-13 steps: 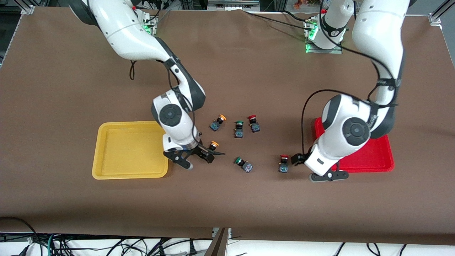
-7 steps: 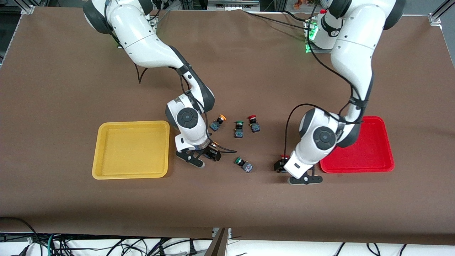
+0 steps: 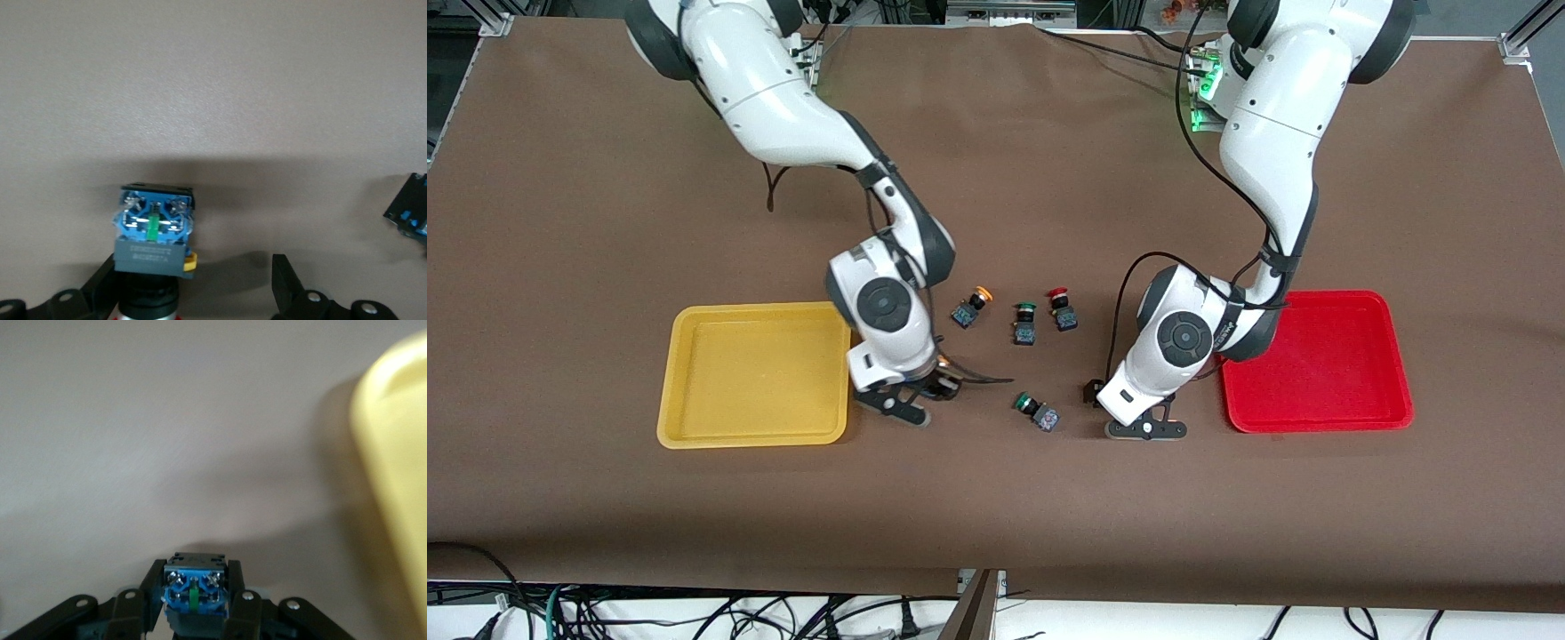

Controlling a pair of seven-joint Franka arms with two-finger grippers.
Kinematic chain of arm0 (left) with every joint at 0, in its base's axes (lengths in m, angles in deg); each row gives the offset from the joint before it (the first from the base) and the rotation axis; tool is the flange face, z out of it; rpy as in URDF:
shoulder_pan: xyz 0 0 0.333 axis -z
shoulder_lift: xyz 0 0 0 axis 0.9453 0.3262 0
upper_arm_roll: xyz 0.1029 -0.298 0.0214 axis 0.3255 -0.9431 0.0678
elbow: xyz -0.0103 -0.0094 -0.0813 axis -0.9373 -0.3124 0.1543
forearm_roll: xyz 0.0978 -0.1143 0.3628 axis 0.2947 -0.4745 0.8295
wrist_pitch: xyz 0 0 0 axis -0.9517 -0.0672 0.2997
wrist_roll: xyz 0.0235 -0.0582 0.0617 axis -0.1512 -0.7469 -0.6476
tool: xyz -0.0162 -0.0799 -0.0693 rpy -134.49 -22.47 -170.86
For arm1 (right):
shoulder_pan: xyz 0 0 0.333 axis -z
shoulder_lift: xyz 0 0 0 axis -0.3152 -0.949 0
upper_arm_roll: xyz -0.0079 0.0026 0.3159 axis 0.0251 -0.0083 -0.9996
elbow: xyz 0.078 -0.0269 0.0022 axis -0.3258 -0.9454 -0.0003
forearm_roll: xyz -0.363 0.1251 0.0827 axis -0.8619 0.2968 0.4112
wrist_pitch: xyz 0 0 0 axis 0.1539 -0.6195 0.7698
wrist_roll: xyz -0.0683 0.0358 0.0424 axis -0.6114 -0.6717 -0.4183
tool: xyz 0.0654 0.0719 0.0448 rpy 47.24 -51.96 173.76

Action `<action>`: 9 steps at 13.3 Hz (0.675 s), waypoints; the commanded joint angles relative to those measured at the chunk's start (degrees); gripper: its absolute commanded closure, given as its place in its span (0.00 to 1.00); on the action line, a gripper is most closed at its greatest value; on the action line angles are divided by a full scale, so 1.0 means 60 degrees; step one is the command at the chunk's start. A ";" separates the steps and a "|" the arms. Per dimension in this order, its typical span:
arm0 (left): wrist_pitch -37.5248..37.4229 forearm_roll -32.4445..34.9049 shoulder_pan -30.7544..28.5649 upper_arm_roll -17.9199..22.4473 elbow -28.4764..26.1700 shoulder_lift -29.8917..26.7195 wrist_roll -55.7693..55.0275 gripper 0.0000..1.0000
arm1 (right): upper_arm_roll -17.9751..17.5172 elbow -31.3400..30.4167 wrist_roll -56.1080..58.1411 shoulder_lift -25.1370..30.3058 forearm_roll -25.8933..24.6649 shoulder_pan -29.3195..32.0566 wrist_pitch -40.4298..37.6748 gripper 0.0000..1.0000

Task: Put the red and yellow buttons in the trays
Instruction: 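Carry the orange button to the yellow tray while the left gripper carries red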

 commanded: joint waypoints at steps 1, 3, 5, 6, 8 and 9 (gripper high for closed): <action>-0.0122 -0.0087 0.0041 0.0122 -0.0120 -0.0231 0.0120 0.87 | -0.0290 -0.0064 0.3324 0.1048 0.0765 0.1647 -0.1876 1.00; -0.0472 -0.0087 -0.0047 0.0136 -0.0077 -0.0494 0.0121 1.00 | -0.0217 -0.0195 0.5160 0.1108 0.0768 0.2498 -0.2668 1.00; -0.1174 -0.0087 -0.0164 0.0340 0.0012 -0.1019 0.0121 1.00 | -0.0115 -0.0677 0.5723 0.1094 0.0666 0.3348 -0.2995 1.00; -0.1729 -0.0087 -0.0310 0.0472 0.0012 -0.1399 0.0179 1.00 | -0.0114 -0.0926 0.5913 0.1021 0.0709 0.3787 -0.2908 1.00; -0.2799 -0.0087 -0.0865 0.0503 0.0041 -0.1986 0.1228 1.00 | -0.0114 -0.1409 0.6251 0.0977 0.0738 0.4185 -0.2586 1.00; -0.3268 -0.0087 -0.1202 0.0488 0.0027 -0.2221 0.1771 1.00 | -0.0114 -0.1629 0.6368 0.0977 0.0724 0.4303 -0.2396 1.00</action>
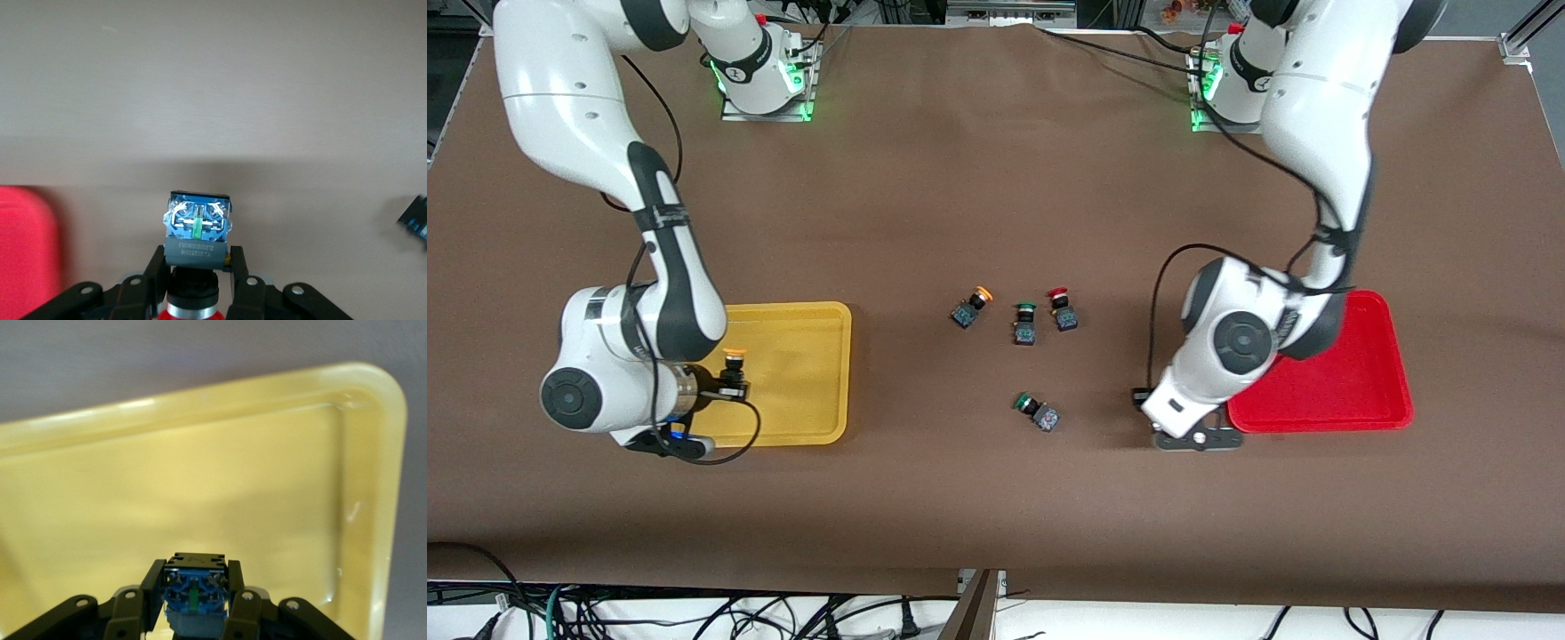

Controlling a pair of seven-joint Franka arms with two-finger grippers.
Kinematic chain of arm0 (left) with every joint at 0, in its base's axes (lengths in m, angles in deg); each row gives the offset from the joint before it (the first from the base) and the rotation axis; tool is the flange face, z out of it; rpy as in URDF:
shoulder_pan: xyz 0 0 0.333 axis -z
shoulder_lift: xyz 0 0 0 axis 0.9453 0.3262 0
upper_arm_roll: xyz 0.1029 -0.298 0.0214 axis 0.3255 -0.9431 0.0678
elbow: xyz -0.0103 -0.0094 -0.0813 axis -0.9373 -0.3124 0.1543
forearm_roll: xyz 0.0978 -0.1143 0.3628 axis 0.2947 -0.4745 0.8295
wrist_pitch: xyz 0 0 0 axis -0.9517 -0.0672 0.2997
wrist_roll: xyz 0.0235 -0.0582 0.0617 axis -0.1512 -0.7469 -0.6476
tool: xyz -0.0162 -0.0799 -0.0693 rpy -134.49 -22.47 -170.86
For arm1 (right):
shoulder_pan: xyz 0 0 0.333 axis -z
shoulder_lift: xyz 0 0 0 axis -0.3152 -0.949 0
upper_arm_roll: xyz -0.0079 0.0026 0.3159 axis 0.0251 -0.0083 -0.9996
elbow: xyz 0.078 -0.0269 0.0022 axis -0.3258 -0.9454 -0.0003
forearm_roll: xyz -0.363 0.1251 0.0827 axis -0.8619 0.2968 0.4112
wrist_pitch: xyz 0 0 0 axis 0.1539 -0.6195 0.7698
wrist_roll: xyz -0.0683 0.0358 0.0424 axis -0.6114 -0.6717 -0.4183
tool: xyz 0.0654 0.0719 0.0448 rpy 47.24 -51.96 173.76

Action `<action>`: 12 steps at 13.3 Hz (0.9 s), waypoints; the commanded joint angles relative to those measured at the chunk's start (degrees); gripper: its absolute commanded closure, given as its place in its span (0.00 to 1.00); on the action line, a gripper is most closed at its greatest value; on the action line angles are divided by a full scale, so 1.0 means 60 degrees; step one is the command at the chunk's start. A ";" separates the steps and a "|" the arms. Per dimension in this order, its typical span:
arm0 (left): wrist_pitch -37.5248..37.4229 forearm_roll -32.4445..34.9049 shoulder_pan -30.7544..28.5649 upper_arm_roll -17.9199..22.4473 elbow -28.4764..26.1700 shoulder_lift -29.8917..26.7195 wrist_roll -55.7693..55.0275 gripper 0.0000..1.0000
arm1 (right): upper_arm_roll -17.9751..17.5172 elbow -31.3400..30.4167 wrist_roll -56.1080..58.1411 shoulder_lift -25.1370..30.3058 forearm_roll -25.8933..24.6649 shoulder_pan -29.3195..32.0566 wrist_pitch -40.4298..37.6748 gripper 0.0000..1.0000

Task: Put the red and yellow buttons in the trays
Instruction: 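Carry the orange button to the yellow tray while the left gripper carries red, then open both grippers to drop the buttons into the yellow and red trays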

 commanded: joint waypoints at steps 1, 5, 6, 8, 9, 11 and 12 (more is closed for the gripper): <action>-0.1411 -0.0087 -0.0909 -0.0045 -0.0262 -0.0874 0.1545 1.00 | -0.0120 -0.0821 0.0339 0.0180 0.0060 0.0324 0.0589 1.00; -0.2911 -0.0015 -0.2097 -0.0045 -0.0772 -0.0949 0.3582 1.00 | -0.0251 -0.0651 0.0151 0.0296 0.0134 0.0137 0.0564 0.00; -0.2694 0.0087 -0.2215 -0.0045 -0.1239 -0.0949 0.3731 1.00 | -0.0397 -0.0271 -0.0372 0.0297 0.0134 -0.0228 0.0040 0.00; -0.1483 0.0103 -0.2216 -0.0059 -0.2439 -0.1094 0.3732 1.00 | -0.0632 0.0098 -0.2679 0.0312 0.0133 -0.1164 -0.0273 0.00; -0.1026 0.0103 -0.2202 -0.0059 -0.2808 -0.1139 0.3689 0.86 | -0.0735 0.0142 -0.4040 0.0370 0.0119 -0.1720 -0.0186 0.00; -0.1050 0.0103 -0.2231 -0.0088 -0.2826 -0.1197 0.3761 0.00 | -0.0794 0.0245 -0.6111 0.0312 0.0075 -0.2819 0.0659 0.00; -0.1254 0.0103 -0.2173 -0.0147 -0.2768 -0.1473 0.3645 0.00 | -0.0809 0.0245 -0.6700 0.0225 0.0104 -0.3085 0.1056 0.00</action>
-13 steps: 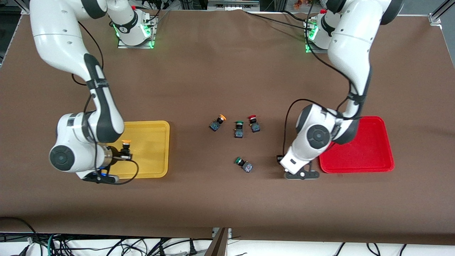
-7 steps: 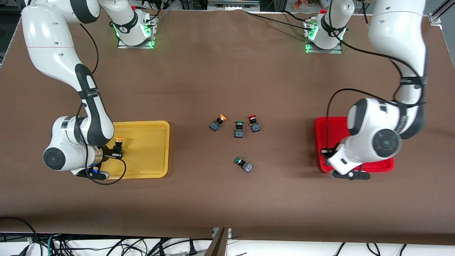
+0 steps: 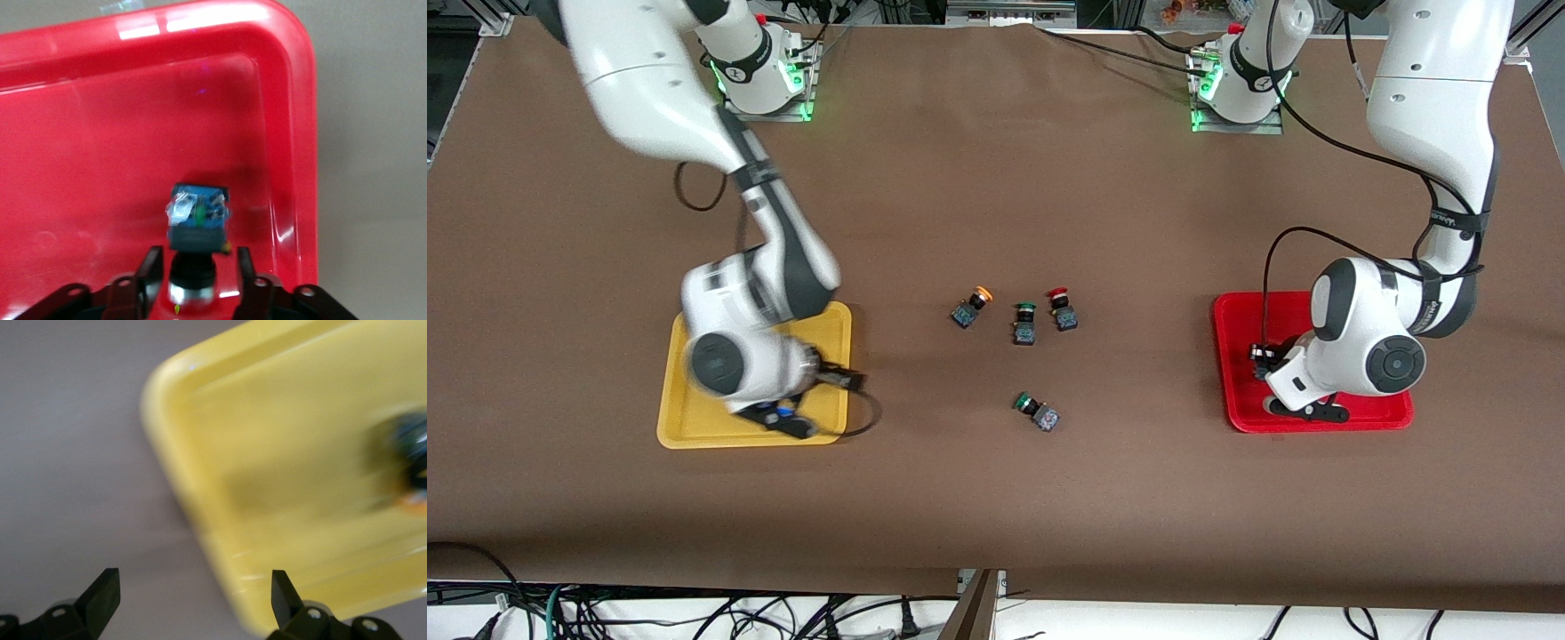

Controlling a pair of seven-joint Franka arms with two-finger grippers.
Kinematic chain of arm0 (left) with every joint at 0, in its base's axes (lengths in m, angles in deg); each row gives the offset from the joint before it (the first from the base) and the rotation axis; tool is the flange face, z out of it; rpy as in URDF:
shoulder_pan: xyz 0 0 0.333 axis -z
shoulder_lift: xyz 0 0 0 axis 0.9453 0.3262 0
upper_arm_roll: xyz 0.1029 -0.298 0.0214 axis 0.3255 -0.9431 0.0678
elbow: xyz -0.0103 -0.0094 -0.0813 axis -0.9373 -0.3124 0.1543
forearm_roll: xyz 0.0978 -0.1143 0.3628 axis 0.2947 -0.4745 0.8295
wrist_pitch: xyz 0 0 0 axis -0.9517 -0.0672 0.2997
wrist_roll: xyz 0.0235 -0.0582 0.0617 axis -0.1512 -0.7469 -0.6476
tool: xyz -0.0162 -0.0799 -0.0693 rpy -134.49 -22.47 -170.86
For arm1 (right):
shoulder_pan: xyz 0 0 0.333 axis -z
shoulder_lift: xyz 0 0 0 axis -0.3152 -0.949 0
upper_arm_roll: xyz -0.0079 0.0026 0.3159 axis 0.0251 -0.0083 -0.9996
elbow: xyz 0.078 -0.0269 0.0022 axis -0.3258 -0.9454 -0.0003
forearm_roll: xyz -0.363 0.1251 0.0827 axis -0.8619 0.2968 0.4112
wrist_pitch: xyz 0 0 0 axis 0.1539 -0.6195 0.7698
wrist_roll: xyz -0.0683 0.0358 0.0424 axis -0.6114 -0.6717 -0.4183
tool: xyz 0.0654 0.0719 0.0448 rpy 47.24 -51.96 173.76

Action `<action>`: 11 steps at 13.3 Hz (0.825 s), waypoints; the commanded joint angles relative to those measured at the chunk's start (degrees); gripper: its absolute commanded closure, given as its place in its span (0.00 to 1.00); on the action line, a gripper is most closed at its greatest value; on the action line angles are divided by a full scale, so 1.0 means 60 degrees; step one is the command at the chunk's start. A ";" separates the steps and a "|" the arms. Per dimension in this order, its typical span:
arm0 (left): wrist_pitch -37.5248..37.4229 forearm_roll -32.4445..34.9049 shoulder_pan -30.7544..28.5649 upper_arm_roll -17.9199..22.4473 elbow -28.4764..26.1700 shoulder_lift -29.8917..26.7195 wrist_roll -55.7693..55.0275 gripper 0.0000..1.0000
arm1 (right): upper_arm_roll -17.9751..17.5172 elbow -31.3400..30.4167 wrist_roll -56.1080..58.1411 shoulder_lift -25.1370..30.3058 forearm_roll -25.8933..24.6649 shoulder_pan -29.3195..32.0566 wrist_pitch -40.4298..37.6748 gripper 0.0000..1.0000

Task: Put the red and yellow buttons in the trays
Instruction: 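Open both grippers to drop the buttons into the yellow and red trays, then reach the right gripper to another orange button while the left gripper reaches red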

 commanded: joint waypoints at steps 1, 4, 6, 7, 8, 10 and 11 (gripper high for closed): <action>-0.0442 0.0042 0.0187 -0.0151 -0.0185 -0.1003 -0.0012 0.00 | 0.0050 -0.0018 -0.1818 -0.0235 -0.0003 -0.0774 0.1051 0.00; -0.0723 -0.0556 0.0305 -0.1231 -0.0156 -0.1606 -0.2302 0.00 | 0.0050 -0.0048 -0.3799 -0.0572 0.0012 -0.1669 0.2226 0.00; -0.0490 -0.1201 0.0421 -0.2212 0.0135 -0.1491 -0.5009 0.00 | 0.0050 -0.0077 -0.4153 -0.0865 -0.0003 -0.2065 0.2287 0.00; -0.0184 -0.1131 0.0814 -0.2478 0.0210 -0.1316 -0.6197 0.00 | 0.0050 -0.0077 -0.4358 -0.0968 -0.0003 -0.2212 0.2374 0.00; 0.0355 -0.1087 0.1369 -0.2466 0.0210 -0.1111 -0.6949 0.00 | 0.0050 -0.0092 -0.4461 -0.0998 0.0012 -0.2387 0.2418 0.00; 0.1091 -0.0825 0.2017 -0.2422 0.0123 -0.0555 -0.7628 0.00 | 0.0050 -0.0310 -0.4273 -0.0940 -0.0003 -0.2521 0.2316 0.00; 0.1238 -0.0402 0.2208 -0.2422 0.0108 -0.0291 -0.7746 0.00 | 0.0050 -0.0442 -0.4185 -0.0925 -0.0017 -0.2550 0.2287 0.00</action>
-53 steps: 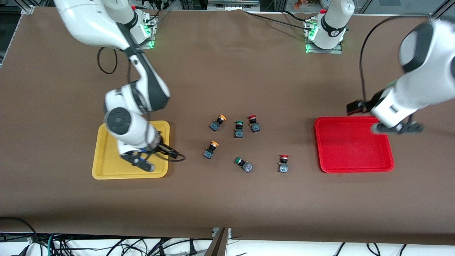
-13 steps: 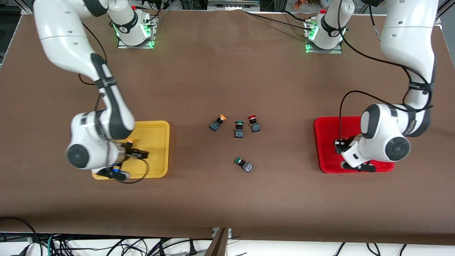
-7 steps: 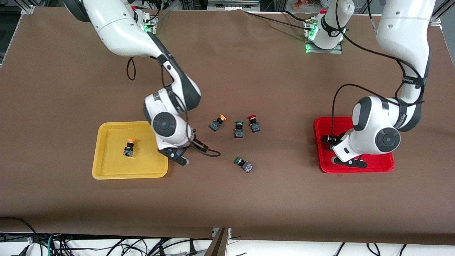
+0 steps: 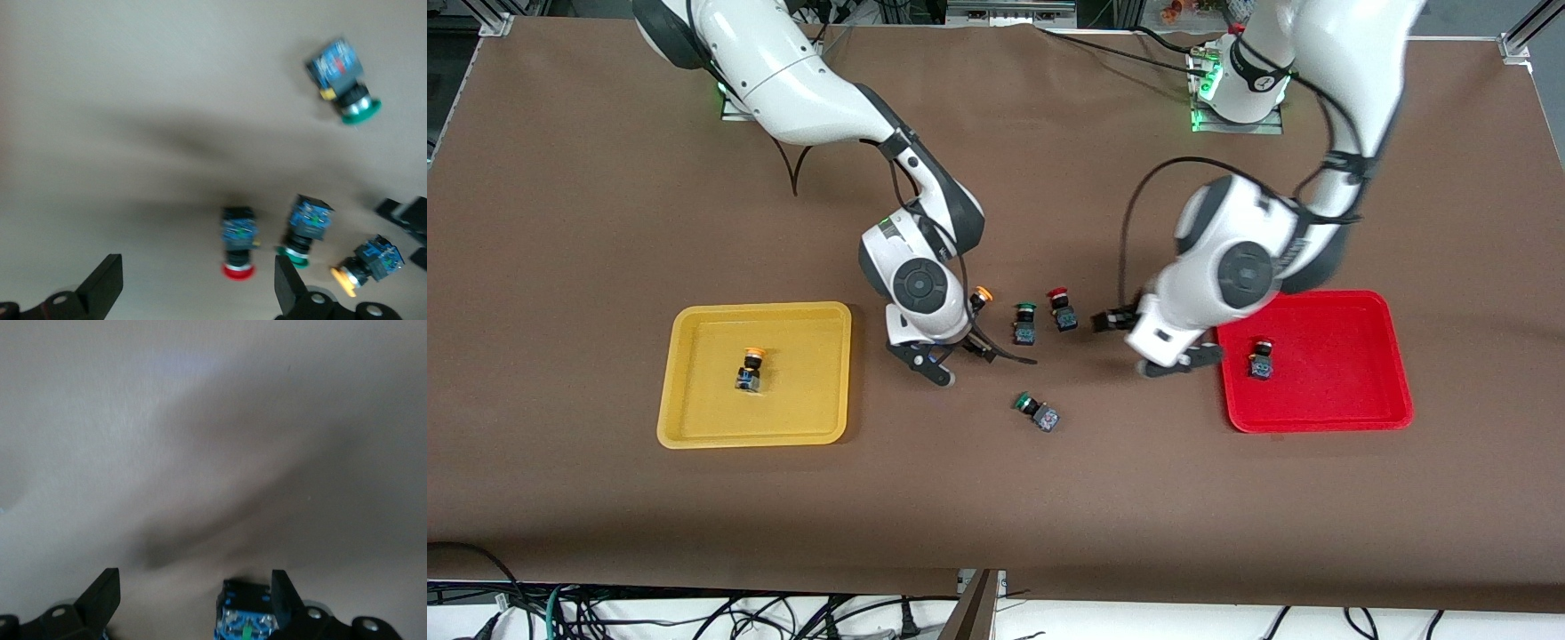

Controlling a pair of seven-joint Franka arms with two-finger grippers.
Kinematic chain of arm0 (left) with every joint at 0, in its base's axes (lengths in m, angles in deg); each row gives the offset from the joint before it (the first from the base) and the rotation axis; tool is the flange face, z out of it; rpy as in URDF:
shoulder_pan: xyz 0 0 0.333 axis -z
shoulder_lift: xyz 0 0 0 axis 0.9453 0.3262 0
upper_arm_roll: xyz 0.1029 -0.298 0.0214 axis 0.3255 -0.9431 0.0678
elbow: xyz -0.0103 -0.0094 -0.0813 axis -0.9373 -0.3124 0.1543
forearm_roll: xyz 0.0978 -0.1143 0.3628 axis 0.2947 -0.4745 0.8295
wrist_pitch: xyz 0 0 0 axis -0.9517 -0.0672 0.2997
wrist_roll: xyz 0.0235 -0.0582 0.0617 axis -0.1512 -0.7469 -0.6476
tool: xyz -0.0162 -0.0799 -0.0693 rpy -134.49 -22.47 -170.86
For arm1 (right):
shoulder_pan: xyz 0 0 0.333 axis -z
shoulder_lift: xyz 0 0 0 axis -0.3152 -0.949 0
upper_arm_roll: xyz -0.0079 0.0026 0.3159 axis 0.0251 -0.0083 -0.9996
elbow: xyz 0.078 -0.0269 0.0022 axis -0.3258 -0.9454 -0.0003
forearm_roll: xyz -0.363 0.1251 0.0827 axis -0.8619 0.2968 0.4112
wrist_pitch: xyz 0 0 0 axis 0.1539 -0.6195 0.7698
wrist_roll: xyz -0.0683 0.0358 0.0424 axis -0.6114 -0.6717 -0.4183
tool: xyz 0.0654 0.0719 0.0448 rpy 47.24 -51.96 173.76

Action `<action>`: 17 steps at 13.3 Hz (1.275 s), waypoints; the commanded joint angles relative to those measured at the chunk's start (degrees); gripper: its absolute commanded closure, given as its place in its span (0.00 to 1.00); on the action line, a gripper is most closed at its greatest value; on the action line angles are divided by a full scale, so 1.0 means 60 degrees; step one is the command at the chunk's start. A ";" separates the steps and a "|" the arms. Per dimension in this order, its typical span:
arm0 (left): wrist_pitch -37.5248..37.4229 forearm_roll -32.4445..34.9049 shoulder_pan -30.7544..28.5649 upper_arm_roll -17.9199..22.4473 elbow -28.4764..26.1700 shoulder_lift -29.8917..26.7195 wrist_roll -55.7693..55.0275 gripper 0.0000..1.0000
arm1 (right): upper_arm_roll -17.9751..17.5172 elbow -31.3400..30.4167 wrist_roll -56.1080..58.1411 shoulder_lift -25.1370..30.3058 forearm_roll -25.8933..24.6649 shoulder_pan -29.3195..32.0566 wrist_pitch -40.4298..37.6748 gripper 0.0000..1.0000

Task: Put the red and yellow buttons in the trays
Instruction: 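Reach the right gripper to another orange button while the left gripper reaches red, then grasp the orange button with the right gripper while the left gripper grasps red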

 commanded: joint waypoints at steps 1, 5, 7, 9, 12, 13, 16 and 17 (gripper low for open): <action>0.0489 0.0800 0.0509 0.0092 0.0099 0.0853 -0.0645 0.00 | 0.0052 -0.0447 0.0104 0.0188 -0.0057 -0.0082 -0.0065 0.00; 0.0490 0.1214 0.0878 0.0106 0.0055 0.1148 -0.1190 0.00 | 0.0052 -0.0492 0.0501 0.0305 -0.0029 -0.0082 -0.0929 0.00; 0.0519 0.1214 0.1081 0.0106 0.0055 0.1323 -0.1233 0.00 | 0.0023 -0.0492 0.0471 0.0348 -0.0014 -0.0097 -0.1090 0.00; 0.0796 0.1214 0.1127 0.0106 0.0055 0.1513 -0.1234 0.00 | -0.0094 -0.0550 0.0384 0.0349 0.0015 -0.0097 -0.1121 0.08; 0.1368 0.1214 0.1112 0.0092 0.0040 0.1763 -0.1336 0.00 | -0.0153 -0.0566 0.0442 0.0334 0.0117 -0.0082 -0.1106 1.00; 0.1383 0.1214 0.1127 0.0092 0.0040 0.1763 -0.1409 0.00 | -0.0153 -0.0566 0.0442 0.0334 0.0248 -0.0068 -0.1091 1.00; 0.1398 0.1214 0.1127 0.0092 -0.0033 0.1807 -0.1497 0.73 | -0.0153 -0.0551 0.0762 0.0509 0.0338 0.0282 -0.1150 1.00; 0.1398 0.1214 0.1156 0.0092 -0.0033 0.1793 -0.1657 0.93 | -0.0139 -0.0551 0.1301 0.0698 0.0338 0.0589 -0.1280 1.00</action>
